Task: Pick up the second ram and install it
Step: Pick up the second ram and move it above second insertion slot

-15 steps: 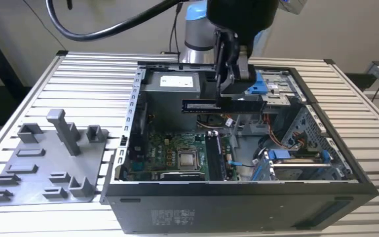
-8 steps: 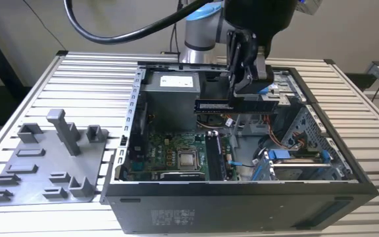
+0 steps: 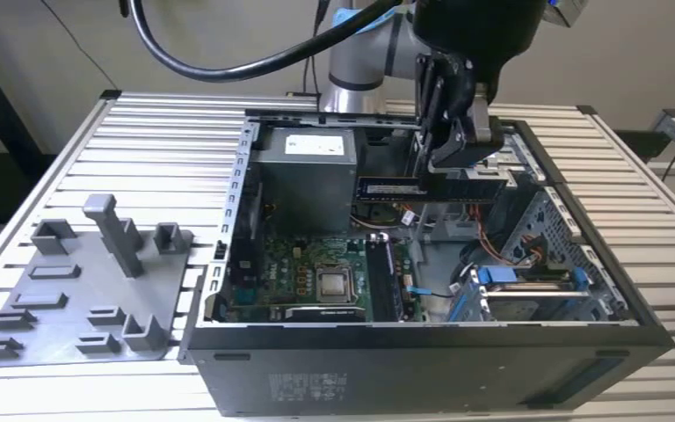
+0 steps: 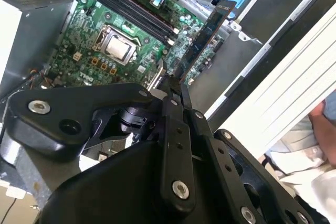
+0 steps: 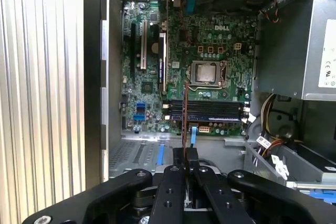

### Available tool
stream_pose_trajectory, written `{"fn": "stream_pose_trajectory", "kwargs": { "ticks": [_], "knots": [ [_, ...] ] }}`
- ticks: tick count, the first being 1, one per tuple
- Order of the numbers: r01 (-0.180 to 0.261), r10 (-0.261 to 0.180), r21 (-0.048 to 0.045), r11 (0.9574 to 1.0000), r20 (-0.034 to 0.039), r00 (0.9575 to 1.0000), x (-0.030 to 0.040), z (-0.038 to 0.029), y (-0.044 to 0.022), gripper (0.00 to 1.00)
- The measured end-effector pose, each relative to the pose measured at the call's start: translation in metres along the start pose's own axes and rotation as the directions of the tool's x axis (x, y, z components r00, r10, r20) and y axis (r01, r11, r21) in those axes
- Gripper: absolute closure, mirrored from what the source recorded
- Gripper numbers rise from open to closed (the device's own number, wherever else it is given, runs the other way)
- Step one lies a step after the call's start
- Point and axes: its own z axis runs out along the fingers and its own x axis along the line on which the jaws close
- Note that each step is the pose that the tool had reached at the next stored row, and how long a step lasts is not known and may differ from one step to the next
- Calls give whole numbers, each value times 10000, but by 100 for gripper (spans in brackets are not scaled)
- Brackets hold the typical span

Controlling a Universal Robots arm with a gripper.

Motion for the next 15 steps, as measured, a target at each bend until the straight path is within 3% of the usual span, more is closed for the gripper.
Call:
{"fn": "stream_pose_trajectory", "kwargs": {
  "ticks": [9, 15],
  "knots": [
    [1, -1, 0, 10000, 0, 10000, -5, 0, -3, 87],
    [1, -1, 2, 10000, 0, 10000, -51, 0, -23, 87]
  ]
}}
